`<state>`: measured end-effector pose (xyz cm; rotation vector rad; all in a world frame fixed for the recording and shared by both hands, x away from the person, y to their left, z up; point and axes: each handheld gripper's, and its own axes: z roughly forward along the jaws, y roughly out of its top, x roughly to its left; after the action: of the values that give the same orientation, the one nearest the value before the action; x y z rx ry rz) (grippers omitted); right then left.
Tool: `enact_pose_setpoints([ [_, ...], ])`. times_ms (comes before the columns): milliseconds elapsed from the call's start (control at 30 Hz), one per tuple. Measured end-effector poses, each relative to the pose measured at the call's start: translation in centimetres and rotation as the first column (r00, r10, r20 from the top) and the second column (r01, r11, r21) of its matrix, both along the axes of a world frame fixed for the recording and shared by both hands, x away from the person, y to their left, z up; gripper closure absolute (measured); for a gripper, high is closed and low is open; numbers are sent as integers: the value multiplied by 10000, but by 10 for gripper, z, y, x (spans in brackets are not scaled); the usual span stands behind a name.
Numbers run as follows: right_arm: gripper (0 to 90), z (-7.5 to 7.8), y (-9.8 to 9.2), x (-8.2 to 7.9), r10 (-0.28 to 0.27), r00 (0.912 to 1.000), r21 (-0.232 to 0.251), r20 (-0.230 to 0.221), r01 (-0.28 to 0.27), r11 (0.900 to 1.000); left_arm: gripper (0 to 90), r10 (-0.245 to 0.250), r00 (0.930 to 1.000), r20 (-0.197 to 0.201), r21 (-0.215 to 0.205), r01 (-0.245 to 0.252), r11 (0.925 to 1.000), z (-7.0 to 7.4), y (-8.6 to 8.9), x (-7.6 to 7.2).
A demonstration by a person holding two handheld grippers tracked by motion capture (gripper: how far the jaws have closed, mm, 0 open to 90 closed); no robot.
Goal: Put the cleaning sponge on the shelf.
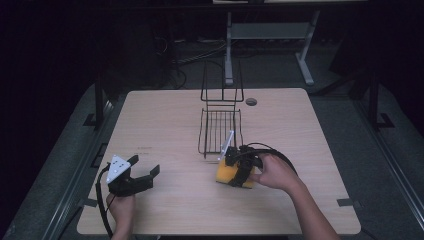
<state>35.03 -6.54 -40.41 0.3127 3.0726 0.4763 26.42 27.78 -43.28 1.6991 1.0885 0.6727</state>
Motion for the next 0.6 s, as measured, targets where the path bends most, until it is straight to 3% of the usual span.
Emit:
enact_pose_setpoints([
  [600, 218, 19, 23, 27, 498, 9986, -173, 177, -495, 9986, 128, -22, 10000, -14, -10, 22, 10000, 0, 1, 1],
])
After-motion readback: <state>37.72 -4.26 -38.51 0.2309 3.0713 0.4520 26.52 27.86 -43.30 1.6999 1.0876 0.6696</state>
